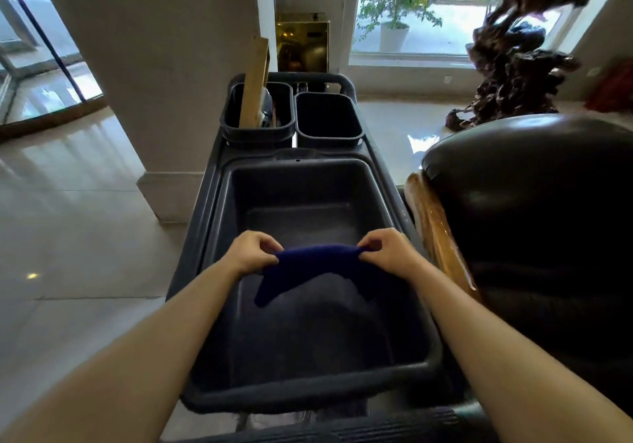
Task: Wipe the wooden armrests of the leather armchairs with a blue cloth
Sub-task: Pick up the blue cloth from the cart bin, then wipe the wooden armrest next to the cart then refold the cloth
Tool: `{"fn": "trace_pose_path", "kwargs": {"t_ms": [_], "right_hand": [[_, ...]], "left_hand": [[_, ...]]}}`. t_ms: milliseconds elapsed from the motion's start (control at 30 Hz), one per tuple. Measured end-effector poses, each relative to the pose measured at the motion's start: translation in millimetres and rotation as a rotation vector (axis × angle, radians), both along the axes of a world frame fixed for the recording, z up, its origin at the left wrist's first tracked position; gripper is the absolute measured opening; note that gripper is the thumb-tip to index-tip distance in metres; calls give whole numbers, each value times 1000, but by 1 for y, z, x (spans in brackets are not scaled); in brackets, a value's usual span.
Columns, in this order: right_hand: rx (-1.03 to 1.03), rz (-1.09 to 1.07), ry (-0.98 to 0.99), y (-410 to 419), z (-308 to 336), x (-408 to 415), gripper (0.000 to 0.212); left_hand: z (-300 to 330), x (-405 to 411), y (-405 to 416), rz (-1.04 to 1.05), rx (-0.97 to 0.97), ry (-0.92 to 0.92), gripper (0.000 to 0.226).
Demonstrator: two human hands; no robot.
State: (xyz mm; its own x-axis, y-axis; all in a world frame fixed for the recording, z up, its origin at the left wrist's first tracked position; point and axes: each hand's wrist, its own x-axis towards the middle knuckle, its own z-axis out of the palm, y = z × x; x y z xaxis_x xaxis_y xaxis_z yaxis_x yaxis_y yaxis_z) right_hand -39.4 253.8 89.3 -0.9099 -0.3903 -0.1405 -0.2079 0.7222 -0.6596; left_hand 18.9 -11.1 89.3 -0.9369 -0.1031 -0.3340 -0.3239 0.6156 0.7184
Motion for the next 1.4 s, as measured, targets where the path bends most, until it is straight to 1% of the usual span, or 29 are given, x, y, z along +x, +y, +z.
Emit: {"fn": "trace_pose_path", "kwargs": {"t_ms": [167, 300, 467, 633, 767, 833, 900, 967, 1033, 1167, 1267, 1400], "right_hand": [[-66, -20, 141, 33, 69, -2, 19], [-37, 9, 246, 80, 117, 4, 20], [-71, -67, 316, 171, 149, 23, 21], [-82, -98, 298, 281, 154, 42, 19], [-65, -126, 272, 357, 147, 55, 23], [-63, -167, 254, 391, 137, 60, 25], [-50, -189, 228, 413, 123, 62, 26], [-41, -199, 191, 433, 105, 62, 25], [-42, -210, 146, 447, 86, 59, 24], [-44, -197, 38, 458, 46, 48, 22], [-38, -200, -57, 460, 2, 28, 15], [-1, -194, -188, 461, -70, -9, 16]], "left_hand": [[68, -13, 19, -127, 45, 125, 23], [113, -14, 61, -199, 43, 225, 24], [147, -4, 148, -250, 74, 306, 22], [147, 4, 254, -260, 59, 376, 20], [131, 14, 332, -239, 88, 343, 24], [121, 16, 367, -219, 101, 318, 21], [110, 19, 391, -207, 119, 293, 22], [95, 21, 412, -204, 121, 259, 27], [79, 21, 427, -187, 117, 217, 31], [39, 10, 443, -168, 93, 120, 29], [-6, -7, 449, -161, 94, 34, 24], [-81, -37, 450, -136, 117, -105, 24]]}}
